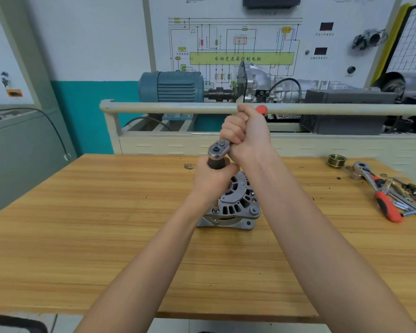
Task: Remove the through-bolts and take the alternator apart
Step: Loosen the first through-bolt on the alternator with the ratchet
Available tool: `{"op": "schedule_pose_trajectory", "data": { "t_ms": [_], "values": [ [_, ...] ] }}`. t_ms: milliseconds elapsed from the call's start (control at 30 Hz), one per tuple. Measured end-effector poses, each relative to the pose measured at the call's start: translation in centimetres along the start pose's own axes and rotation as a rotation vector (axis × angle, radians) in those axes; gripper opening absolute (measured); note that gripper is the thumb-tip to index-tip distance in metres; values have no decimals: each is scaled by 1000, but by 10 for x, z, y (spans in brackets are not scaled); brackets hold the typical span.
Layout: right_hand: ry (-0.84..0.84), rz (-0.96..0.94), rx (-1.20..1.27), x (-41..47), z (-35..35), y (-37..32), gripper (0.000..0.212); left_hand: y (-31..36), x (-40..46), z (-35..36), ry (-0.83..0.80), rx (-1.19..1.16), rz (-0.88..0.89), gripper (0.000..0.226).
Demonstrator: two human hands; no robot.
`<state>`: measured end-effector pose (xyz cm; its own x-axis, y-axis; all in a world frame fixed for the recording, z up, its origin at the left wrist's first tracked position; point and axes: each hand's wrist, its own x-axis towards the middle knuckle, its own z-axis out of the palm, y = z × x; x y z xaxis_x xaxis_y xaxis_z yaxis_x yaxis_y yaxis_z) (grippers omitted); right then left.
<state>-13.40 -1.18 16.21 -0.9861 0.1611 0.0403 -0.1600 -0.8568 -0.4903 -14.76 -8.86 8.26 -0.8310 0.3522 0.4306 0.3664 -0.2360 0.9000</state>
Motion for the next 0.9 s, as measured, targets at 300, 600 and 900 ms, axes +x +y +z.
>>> {"op": "schedule_pose_trajectory", "data": {
  "t_ms": [300,600,900],
  "values": [
    [-203,417,-226,1,6,-4,51,12,-2,-20,-527,192,-17,36],
    [-19,-38,8,-7,-3,4,47,-4,-3,-4,-16,71,27,39],
    [-220,454,-237,-1,8,-3,52,10,-6,-15,-417,239,4,42]
  ]
}}
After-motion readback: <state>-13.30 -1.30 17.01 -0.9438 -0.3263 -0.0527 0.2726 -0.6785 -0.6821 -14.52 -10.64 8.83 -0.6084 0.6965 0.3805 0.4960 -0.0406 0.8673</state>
